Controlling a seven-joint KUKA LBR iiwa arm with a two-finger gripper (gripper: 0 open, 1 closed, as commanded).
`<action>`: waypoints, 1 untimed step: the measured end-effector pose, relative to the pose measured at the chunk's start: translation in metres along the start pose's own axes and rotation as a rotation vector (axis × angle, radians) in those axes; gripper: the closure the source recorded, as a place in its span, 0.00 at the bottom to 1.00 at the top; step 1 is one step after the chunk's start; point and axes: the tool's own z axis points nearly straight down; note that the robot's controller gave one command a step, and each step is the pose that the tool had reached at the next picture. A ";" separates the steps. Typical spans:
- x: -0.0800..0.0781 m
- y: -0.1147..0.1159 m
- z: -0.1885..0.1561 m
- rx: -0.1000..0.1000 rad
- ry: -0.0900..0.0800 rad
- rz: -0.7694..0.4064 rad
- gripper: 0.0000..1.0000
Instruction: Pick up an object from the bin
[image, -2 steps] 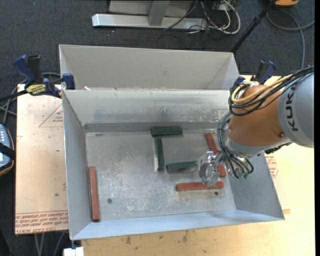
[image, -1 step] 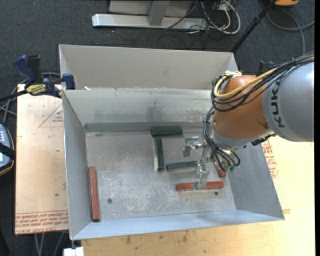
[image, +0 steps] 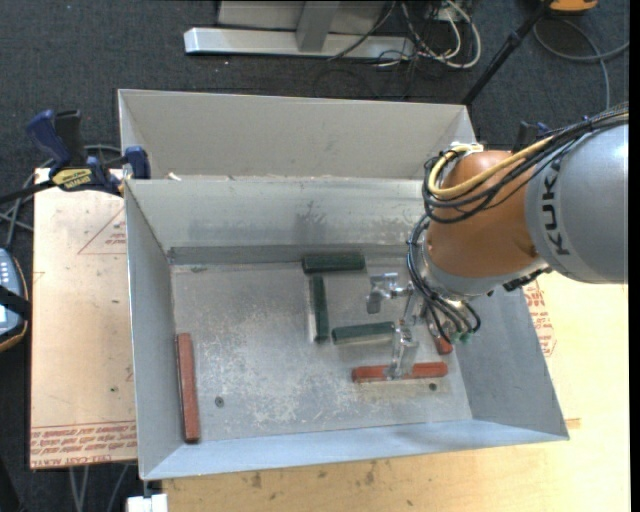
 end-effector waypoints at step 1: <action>0.027 -0.039 0.069 0.000 0.003 -0.019 1.00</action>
Offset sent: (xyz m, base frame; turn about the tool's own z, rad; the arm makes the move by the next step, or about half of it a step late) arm 0.0000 0.0000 0.0000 0.0000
